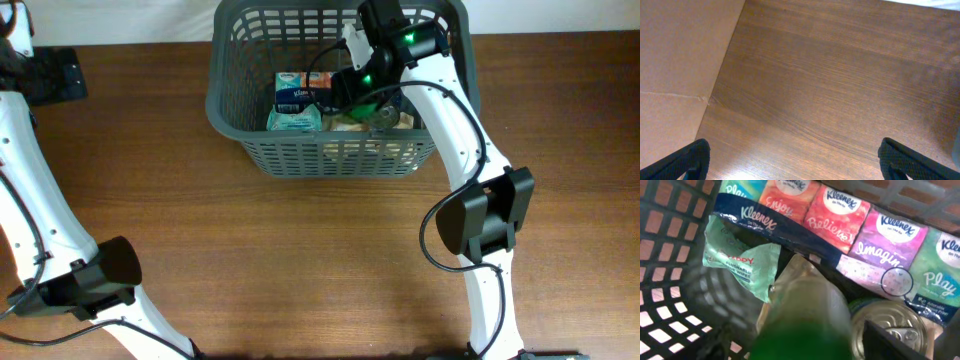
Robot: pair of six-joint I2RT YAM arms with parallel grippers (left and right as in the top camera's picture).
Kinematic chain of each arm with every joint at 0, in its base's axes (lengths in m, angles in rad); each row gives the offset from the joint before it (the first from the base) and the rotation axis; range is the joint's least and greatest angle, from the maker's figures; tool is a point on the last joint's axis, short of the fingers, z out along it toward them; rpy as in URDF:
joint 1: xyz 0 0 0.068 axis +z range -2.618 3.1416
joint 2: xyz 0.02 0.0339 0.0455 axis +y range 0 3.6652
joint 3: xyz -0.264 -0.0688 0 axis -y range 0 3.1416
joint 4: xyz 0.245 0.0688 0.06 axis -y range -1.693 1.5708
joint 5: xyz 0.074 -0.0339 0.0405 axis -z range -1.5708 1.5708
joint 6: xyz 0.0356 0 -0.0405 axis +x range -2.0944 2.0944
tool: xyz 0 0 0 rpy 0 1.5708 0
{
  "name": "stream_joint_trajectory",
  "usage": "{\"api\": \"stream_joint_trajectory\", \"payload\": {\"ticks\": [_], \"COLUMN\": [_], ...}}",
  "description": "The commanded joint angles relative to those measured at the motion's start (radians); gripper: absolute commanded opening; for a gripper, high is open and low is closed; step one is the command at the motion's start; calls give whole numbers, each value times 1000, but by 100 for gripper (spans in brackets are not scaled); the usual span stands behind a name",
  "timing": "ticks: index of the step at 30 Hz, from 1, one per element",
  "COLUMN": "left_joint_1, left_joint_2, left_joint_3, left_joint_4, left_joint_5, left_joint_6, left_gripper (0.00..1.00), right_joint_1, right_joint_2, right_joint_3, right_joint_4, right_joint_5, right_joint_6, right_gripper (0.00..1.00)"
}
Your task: Pack container
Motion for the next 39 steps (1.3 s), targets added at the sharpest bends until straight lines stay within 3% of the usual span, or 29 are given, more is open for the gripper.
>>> {"api": "stream_joint_trajectory", "payload": {"ticks": [1,6,11,15,19,25,28,36,39], "left_joint_1": [3,3,3,3,3,3,3,3,3], "left_joint_2": [-2,-2,-2,-2,-2,-2,-2,-2,-2], "left_joint_3": [-3,-3,-3,-3,-3,-3,-3,-3,-3], "left_joint_4": [2,2,2,2,2,2,2,2,2], "left_joint_5": [3,3,3,3,3,3,3,3,3], "left_joint_6": [-16,-16,-16,-16,-16,-16,-16,-16,-16], "left_gripper": [99,99,99,99,99,99,99,99,99], "right_joint_1": [6,5,-47,-151,-348,-713,-851,-889,-890], "right_joint_2": [3,-3,-123,-260,-393,-428,-422,-422,-422], "right_joint_3": [0,3,51,211,301,285,207,51,39], "right_joint_4": [6,-17,-39,-83,-135,-167,-157,-159,-163], "right_joint_5": [2,2,8,54,91,91,77,64,-48], "right_joint_6": [5,5,-18,-18,-18,-9,55,134,121], "right_gripper": [80,85,84,85,86,86,99,99,99]}}
